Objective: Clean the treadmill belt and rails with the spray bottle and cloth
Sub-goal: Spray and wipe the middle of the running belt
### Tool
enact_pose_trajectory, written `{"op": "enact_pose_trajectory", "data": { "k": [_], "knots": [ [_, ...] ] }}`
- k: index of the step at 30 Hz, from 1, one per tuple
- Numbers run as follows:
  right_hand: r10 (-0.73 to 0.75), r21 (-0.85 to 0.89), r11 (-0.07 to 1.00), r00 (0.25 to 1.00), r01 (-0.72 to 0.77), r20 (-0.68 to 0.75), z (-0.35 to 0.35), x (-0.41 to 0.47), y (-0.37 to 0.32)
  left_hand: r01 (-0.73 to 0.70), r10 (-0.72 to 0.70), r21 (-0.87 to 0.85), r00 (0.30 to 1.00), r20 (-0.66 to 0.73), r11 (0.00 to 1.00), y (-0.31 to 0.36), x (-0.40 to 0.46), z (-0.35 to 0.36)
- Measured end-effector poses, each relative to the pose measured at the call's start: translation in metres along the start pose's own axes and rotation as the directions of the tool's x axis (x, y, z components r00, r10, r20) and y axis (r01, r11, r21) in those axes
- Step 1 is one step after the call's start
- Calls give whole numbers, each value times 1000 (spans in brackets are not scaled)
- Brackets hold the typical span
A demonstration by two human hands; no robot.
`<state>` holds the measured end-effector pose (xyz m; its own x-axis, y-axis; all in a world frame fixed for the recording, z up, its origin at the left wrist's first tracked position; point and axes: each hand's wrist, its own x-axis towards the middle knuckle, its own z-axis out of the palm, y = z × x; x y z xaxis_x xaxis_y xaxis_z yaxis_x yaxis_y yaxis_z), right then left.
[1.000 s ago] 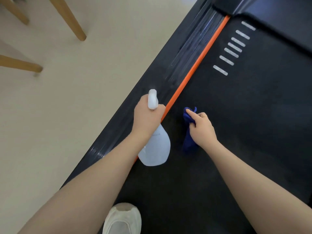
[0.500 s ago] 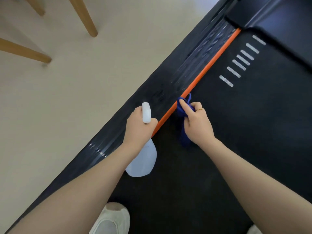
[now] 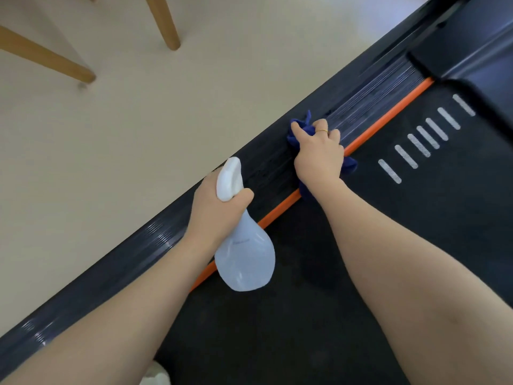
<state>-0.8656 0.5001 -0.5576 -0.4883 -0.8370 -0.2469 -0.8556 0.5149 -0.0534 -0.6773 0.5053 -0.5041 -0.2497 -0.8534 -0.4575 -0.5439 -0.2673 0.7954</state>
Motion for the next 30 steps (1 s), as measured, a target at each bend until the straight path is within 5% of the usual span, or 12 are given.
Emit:
{"op": "enact_pose_trajectory", "data": {
  "k": [8, 13, 18, 24, 27, 30],
  "knots": [
    [-336, 8, 942, 938, 336, 82, 18, -67, -72, 104, -100, 45, 993, -69, 994, -46, -38, -31],
    [-557, 62, 829, 811, 555, 181, 25, -112, -112, 83, -77, 27, 980, -183, 996, -58, -50, -44],
    [-658, 41, 745, 723, 666, 207, 23, -107, -101, 28, -38, -70, 987, -154, 997, -57, -68, -42],
    [-251, -11, 967, 961, 254, 118, 30, -121, -29, 32, -21, -121, 995, 93, 992, -56, -73, -25],
    [-60, 129, 991, 955, 23, 291, 33, -149, 18, -65, 61, 17, 980, 191, 998, -43, -76, -10],
    [86, 409, 877, 920, -252, 382, 39, -180, 69, -179, 123, 193, 955, 270, 965, -33, -82, 7]
  ]
}}
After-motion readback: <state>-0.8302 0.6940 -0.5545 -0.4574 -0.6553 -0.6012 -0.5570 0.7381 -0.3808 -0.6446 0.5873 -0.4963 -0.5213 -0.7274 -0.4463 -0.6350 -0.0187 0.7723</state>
